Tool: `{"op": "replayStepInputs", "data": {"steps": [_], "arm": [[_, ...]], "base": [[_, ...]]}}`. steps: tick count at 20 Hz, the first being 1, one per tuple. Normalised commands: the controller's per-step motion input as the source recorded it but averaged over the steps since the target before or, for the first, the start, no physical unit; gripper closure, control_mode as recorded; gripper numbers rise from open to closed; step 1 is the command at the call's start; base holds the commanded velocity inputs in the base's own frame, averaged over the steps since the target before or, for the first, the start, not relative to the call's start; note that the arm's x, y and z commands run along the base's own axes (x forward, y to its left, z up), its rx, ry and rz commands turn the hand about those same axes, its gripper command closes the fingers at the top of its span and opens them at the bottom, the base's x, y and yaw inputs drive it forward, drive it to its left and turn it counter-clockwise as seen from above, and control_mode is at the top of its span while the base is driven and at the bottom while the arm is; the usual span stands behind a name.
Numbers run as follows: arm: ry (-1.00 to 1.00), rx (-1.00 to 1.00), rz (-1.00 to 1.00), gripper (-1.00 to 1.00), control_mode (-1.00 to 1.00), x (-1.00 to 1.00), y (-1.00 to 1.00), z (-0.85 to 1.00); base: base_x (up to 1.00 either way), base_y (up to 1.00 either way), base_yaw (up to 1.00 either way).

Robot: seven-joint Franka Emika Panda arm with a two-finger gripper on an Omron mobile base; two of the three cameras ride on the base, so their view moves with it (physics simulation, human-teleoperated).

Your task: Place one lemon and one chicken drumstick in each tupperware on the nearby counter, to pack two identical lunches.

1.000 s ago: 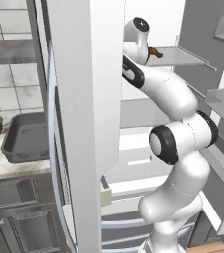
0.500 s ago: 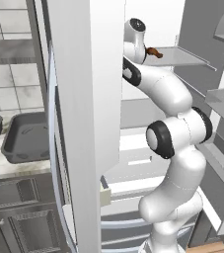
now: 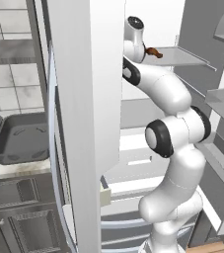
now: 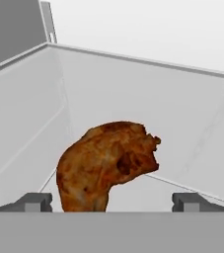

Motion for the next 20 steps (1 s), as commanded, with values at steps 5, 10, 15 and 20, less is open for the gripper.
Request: {"op": "replayStepInputs", "data": {"steps": [5, 10, 15, 20], "arm": [[0.05, -0.05, 0.00, 1.00, -1.00, 0.00, 0.04, -0.51], [0.00, 0.00, 0.00, 1.00, -1.00, 0.06, 0.00, -0.19], [0.00, 0.00, -0.01, 1.00, -1.00, -0.04, -0.03, -0.04], [0.00, 0.00, 0.00, 1.00, -1.00, -0.85, -0.12, -0.24]], "base": [[0.00, 0.00, 0.00], [0.00, 0.00, 0.00], [0.00, 0.00, 0.00], [0.00, 0.00, 0.00]]}}
